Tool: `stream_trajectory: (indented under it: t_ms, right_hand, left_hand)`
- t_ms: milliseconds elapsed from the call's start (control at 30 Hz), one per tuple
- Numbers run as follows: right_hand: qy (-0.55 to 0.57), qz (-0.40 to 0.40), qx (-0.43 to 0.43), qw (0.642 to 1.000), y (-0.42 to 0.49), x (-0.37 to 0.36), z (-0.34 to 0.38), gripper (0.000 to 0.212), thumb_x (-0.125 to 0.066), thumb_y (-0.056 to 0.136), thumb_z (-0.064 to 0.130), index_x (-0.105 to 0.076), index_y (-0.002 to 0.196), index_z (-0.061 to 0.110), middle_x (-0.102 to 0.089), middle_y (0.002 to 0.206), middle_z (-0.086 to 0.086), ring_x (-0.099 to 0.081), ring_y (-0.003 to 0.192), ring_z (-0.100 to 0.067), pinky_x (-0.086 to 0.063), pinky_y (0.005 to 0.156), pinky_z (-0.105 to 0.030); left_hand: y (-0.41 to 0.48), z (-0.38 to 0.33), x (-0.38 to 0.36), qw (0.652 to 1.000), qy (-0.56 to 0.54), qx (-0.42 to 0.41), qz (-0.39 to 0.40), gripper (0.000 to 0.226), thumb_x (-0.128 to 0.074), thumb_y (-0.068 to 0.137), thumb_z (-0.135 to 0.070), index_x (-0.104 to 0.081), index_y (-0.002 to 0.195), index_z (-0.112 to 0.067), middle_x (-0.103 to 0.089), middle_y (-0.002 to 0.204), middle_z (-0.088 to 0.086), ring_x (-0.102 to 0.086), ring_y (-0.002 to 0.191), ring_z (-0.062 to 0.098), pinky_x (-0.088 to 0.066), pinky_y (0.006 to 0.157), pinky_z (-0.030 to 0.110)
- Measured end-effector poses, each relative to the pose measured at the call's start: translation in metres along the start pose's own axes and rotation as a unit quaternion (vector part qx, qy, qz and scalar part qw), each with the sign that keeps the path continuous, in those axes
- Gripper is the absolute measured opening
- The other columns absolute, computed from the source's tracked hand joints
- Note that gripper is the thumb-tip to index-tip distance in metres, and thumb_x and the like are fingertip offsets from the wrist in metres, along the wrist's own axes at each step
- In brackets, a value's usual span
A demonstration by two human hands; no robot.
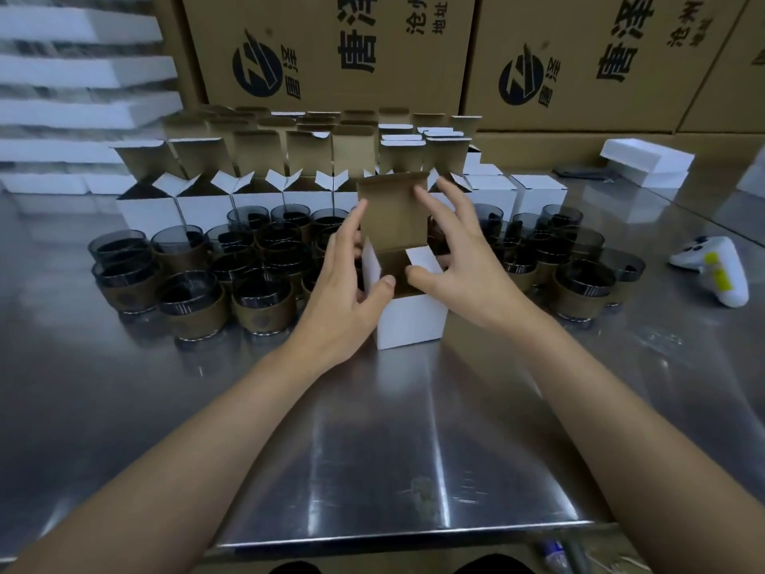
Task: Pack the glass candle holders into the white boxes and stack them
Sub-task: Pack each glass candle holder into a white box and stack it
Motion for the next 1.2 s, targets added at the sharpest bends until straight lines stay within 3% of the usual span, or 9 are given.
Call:
stream_trajectory:
  t_ms: [133, 267, 433, 533, 667, 800, 900, 1000, 1200]
  right_hand:
    - [0.077, -0.066, -0.011, 0.995, 0.003, 0.008, -0.004, 0.057, -0.044, 0.094, 0.006, -0.039, 0.147, 0.027, -0.041, 0.145, 0.012, -0.053, 0.114, 0.001, -0.043, 0.092, -0.009]
    - [0.125, -0.074, -0.059, 0.988, 0.008, 0.013, -0.017, 0.054, -0.032, 0.094, 0.000, -0.054, 0.137, 0.023, -0.057, 0.134, 0.009, -0.054, 0.117, 0.001, -0.044, 0.101, -0.023]
    - [0.068, -0.050, -0.094, 0.992, 0.008, 0.007, -0.029, 0.049, -0.034, 0.092, -0.005, -0.066, 0.124, 0.014, -0.064, 0.119, 0.006, -0.058, 0.109, 0.002, -0.047, 0.090, -0.012]
    - [0.027, -0.043, -0.105, 0.993, 0.009, 0.005, -0.032, 0.046, -0.035, 0.094, -0.004, -0.066, 0.124, 0.012, -0.063, 0.128, 0.000, -0.051, 0.118, -0.007, -0.038, 0.102, -0.020]
    - [-0.001, -0.034, -0.086, 0.996, 0.009, 0.006, -0.031, 0.041, -0.039, 0.096, -0.001, -0.065, 0.126, 0.011, -0.064, 0.125, 0.000, -0.053, 0.112, -0.004, -0.041, 0.096, -0.017]
    - [0.029, -0.108, -0.084, 0.990, 0.014, 0.030, -0.036, 0.032, -0.050, 0.093, -0.001, -0.071, 0.115, 0.011, -0.071, 0.109, 0.002, -0.064, 0.106, -0.008, -0.047, 0.098, -0.021]
    - [-0.083, -0.186, -0.095, 0.974, 0.011, 0.063, -0.048, 0.030, -0.051, 0.089, 0.004, -0.074, 0.106, 0.014, -0.073, 0.099, 0.000, -0.066, 0.096, -0.014, -0.051, 0.092, -0.028]
    - [-0.174, -0.137, -0.114, 0.968, 0.008, 0.075, -0.061, 0.022, -0.057, 0.090, 0.014, -0.075, 0.102, 0.017, -0.070, 0.091, 0.001, -0.065, 0.096, -0.020, -0.054, 0.088, -0.041]
    - [-0.282, -0.020, -0.050, 0.958, 0.010, 0.054, -0.066, 0.028, -0.069, 0.088, 0.031, -0.070, 0.114, 0.020, -0.067, 0.118, -0.001, -0.047, 0.121, -0.023, -0.039, 0.103, -0.047]
  left_hand:
    - [-0.003, 0.000, -0.001, 0.999, 0.031, -0.017, 0.003, 0.065, -0.042, 0.090, -0.022, -0.018, 0.148, -0.038, -0.039, 0.137, -0.011, -0.044, 0.122, 0.004, -0.041, 0.106, 0.041]
    - [-0.002, 0.000, 0.002, 0.999, 0.042, 0.009, -0.026, 0.053, -0.038, 0.087, -0.021, -0.043, 0.139, -0.027, -0.045, 0.130, -0.012, -0.052, 0.086, -0.001, -0.045, 0.084, 0.020]
    - [-0.001, 0.007, 0.003, 0.996, 0.026, 0.078, -0.048, 0.058, -0.047, 0.092, -0.015, -0.035, 0.148, -0.019, -0.046, 0.133, -0.012, -0.053, 0.077, 0.014, -0.053, 0.086, 0.048]
    - [0.000, 0.009, 0.004, 0.994, 0.027, 0.093, -0.042, 0.063, -0.049, 0.094, -0.015, -0.027, 0.153, -0.021, -0.046, 0.129, -0.014, -0.055, 0.078, 0.008, -0.054, 0.085, 0.048]
    - [0.002, 0.005, 0.006, 0.995, 0.029, 0.085, -0.040, 0.058, -0.049, 0.091, -0.015, -0.039, 0.147, -0.021, -0.050, 0.132, -0.008, -0.056, 0.074, 0.007, -0.057, 0.078, 0.040]
    - [0.000, 0.002, 0.007, 0.995, 0.029, 0.084, -0.033, 0.056, -0.049, 0.088, -0.017, -0.043, 0.144, -0.023, -0.051, 0.131, -0.010, -0.058, 0.098, 0.014, -0.054, 0.089, 0.045]
    - [0.000, 0.001, 0.008, 0.995, 0.029, 0.091, -0.029, 0.057, -0.050, 0.089, -0.017, -0.041, 0.144, -0.025, -0.052, 0.132, -0.012, -0.055, 0.116, 0.016, -0.051, 0.095, 0.049]
    - [-0.001, -0.002, 0.010, 0.995, 0.015, 0.089, -0.039, 0.055, -0.051, 0.085, -0.020, -0.043, 0.138, -0.032, -0.055, 0.121, -0.023, -0.055, 0.111, 0.003, -0.055, 0.089, 0.042]
    - [0.000, 0.000, 0.014, 0.994, -0.024, 0.099, -0.046, 0.059, -0.052, 0.082, -0.022, -0.043, 0.139, -0.032, -0.056, 0.122, -0.024, -0.056, 0.111, -0.006, -0.057, 0.085, 0.039]
Point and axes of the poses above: each hand's wrist, its own y-axis towards the middle knuckle, its own x-axis out of the back of the hand, z = x × y, the point moved 5 cm from there along y, towards the middle knuckle
